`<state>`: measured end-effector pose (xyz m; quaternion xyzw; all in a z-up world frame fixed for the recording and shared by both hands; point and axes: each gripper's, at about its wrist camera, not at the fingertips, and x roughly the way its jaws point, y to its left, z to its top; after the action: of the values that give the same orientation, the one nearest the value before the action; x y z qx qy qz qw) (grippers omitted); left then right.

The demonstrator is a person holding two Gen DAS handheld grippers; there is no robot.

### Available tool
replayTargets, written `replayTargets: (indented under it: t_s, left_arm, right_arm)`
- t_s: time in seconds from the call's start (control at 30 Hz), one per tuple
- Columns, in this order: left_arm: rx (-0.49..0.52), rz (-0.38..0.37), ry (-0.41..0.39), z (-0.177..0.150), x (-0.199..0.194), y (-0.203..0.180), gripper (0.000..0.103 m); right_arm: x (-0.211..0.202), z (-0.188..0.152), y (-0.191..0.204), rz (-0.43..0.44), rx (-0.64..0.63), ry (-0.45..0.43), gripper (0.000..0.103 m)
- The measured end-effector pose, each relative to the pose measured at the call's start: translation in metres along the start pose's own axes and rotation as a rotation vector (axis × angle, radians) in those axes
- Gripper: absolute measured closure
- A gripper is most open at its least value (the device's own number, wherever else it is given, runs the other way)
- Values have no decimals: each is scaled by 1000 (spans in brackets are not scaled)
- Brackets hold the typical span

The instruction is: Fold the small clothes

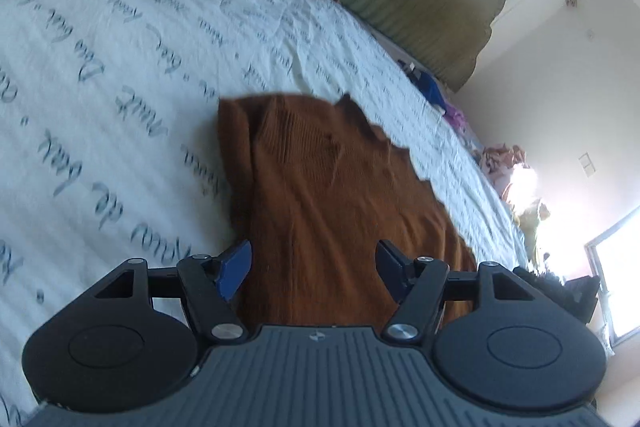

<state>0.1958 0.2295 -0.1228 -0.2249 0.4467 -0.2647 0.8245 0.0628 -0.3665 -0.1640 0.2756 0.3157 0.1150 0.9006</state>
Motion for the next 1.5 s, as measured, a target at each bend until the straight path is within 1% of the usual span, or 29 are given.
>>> replayTargets:
  t_s: [0.1,0.17,0.2,0.23,0.27,0.3,0.33,0.4,0.5,0.57,0.67,0.7,0.73,0.77,0.8,0.83,0.87,0.9,0.93,1.0,1.13,1.23,1.3,1.33,1.37,1.4,1.43,1.47,1.5]
  left_arm:
    - [5,21,50,-31,5,3,16]
    - [-3,32,59,-42,10,6,14]
    - [-3,36,53,-45,12,6,17]
    - [-2,40,46,-44,15,6,43]
    - [-20,27,70,-41,20,7,71]
    - [-53,12,108,-38,27,12,93]
    - [-80,8,118,-32,33,15,93]
    - [-69,18,138,-23,32,15,93]
    - [33,37,106,-11,6,-2,95]
    - [59,46,109,-10,-5,-1,96]
    - [60,133,180,-20,3,21,95]
    - [39,149,185,-25,2,32,90]
    - [34,147,177,-27,-5,38,85]
    - [40,159,167,-27,-12,36,84]
    - [70,175,138,-24,-23,30,85]
    - [108,197,107,-21,-33,21,75]
    - [141,201,78,-16,-43,10,68]
    - [161,195,57,-11,-49,0,48]
    - [190,182,26,-7,-52,-12,31]
    - [241,135,-16,-1,-49,-39,21]
    - [258,44,-3,4,-1,-76,17]
    - [248,49,49,-3,45,-86,17]
    - [268,72,78,-11,65,-89,17]
    - [273,90,89,-14,72,-89,17]
    - [276,93,102,-17,77,-89,17]
    - [278,88,112,-19,79,-88,17]
    - [280,88,113,-20,80,-86,16]
    - [285,92,114,-20,80,-85,15]
    - [290,96,119,-20,80,-84,13]
  right_arm:
    - [-15,-25,-1,26,10,24,3]
    - [-12,-37,-5,13,55,60,4]
    - [-8,-43,-8,44,84,73,6]
    - [-2,-47,-12,81,124,86,10]
    - [6,-51,-16,103,167,92,43]
    - [16,-53,-19,105,208,112,94]
    - [22,-54,-18,97,216,112,96]
    - [20,-54,-2,76,158,93,97]
    - [-15,-49,24,90,84,16,97]
    - [-34,-48,29,73,60,-7,97]
    - [-23,-61,3,-48,79,36,95]
    - [-13,-66,-10,-78,98,105,93]
    - [-13,-70,-15,-75,108,129,93]
    - [-20,-71,-13,-80,103,113,90]
    - [-30,-69,-8,-108,86,90,75]
    - [-41,-65,-2,-126,58,52,64]
    - [-50,-61,5,-125,27,13,37]
    - [-56,-55,13,-114,-10,-29,14]
    - [-60,-51,19,-103,-41,-66,11]
    - [-55,-36,31,-82,-107,-107,11]
    - [0,8,26,-11,-109,-82,11]
    - [50,35,12,20,-52,-31,12]
    - [84,44,3,9,-24,10,13]
    - [97,48,0,22,-8,37,16]
    - [112,48,-4,48,17,58,35]
    - [120,48,-4,52,24,69,64]
    - [128,48,-2,34,16,85,77]
    - [135,47,-1,1,-3,113,99]
    - [137,47,2,-18,-18,116,99]
